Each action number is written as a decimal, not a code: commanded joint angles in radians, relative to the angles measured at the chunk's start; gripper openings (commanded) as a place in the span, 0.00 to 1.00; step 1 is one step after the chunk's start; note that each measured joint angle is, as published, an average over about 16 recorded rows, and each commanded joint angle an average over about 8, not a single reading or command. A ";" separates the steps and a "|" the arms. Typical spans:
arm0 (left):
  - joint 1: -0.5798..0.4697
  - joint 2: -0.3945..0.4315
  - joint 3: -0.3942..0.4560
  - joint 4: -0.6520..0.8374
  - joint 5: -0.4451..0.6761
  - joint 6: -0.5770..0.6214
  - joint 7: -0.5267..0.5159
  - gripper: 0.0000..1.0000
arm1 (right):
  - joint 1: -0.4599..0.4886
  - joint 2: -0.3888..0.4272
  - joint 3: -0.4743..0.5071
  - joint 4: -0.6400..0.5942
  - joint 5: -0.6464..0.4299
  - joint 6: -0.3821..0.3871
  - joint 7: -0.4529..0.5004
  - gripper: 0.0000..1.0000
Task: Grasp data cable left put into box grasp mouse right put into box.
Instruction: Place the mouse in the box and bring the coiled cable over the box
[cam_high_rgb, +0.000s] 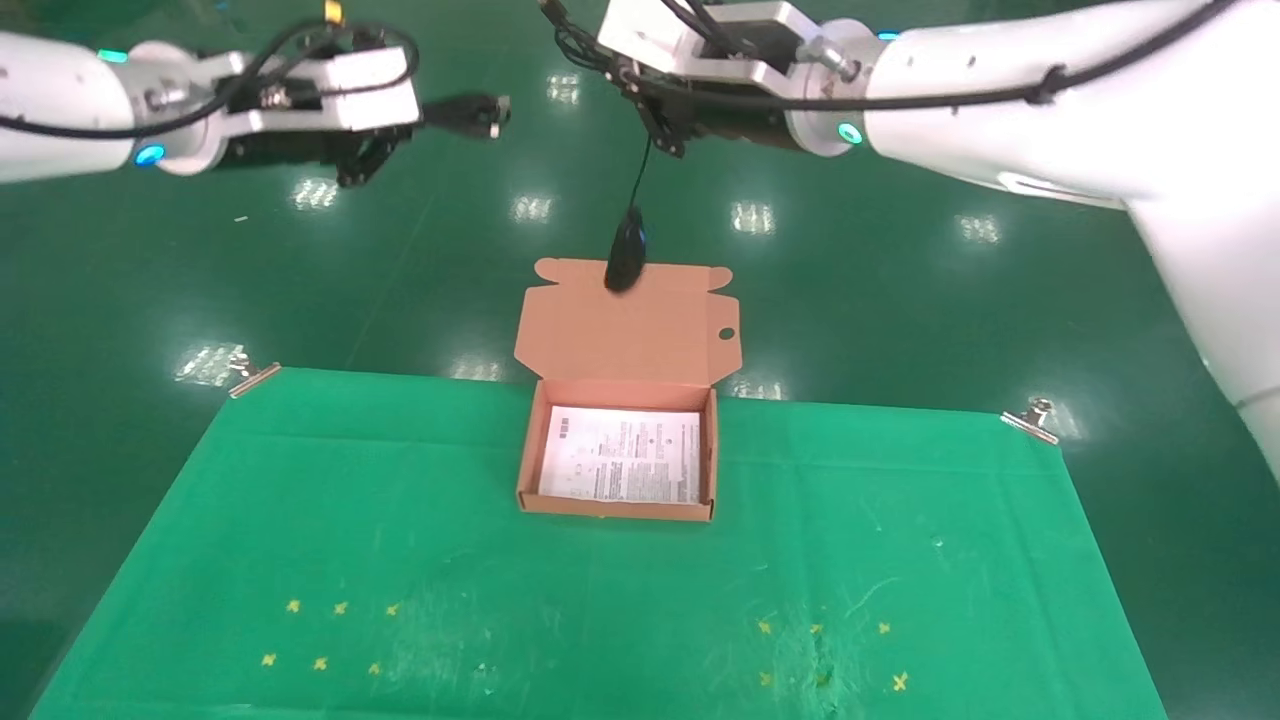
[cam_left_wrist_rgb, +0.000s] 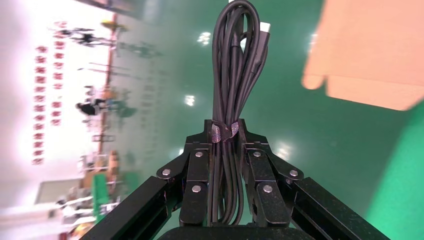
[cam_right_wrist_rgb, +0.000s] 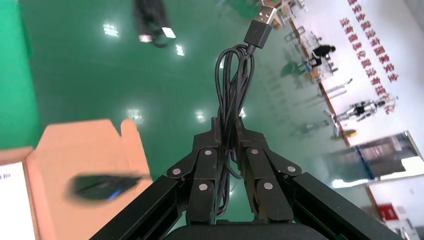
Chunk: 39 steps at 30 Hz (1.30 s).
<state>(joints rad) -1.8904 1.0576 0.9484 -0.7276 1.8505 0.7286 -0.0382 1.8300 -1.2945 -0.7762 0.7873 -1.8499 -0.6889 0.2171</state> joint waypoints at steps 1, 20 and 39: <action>-0.005 0.003 0.001 -0.013 0.026 -0.028 -0.036 0.00 | 0.016 -0.031 0.006 -0.050 0.025 0.014 -0.049 0.00; -0.021 -0.057 0.044 -0.012 0.142 0.038 -0.138 0.00 | -0.021 -0.065 -0.089 -0.083 0.099 0.038 -0.033 0.00; -0.008 -0.090 0.067 -0.117 0.244 0.072 -0.293 0.00 | -0.104 -0.067 -0.311 -0.006 0.245 0.083 0.088 0.00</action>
<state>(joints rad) -1.8985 0.9683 1.0149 -0.8424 2.0932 0.7999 -0.3288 1.7250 -1.3617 -1.0853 0.7688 -1.6074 -0.6013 0.3070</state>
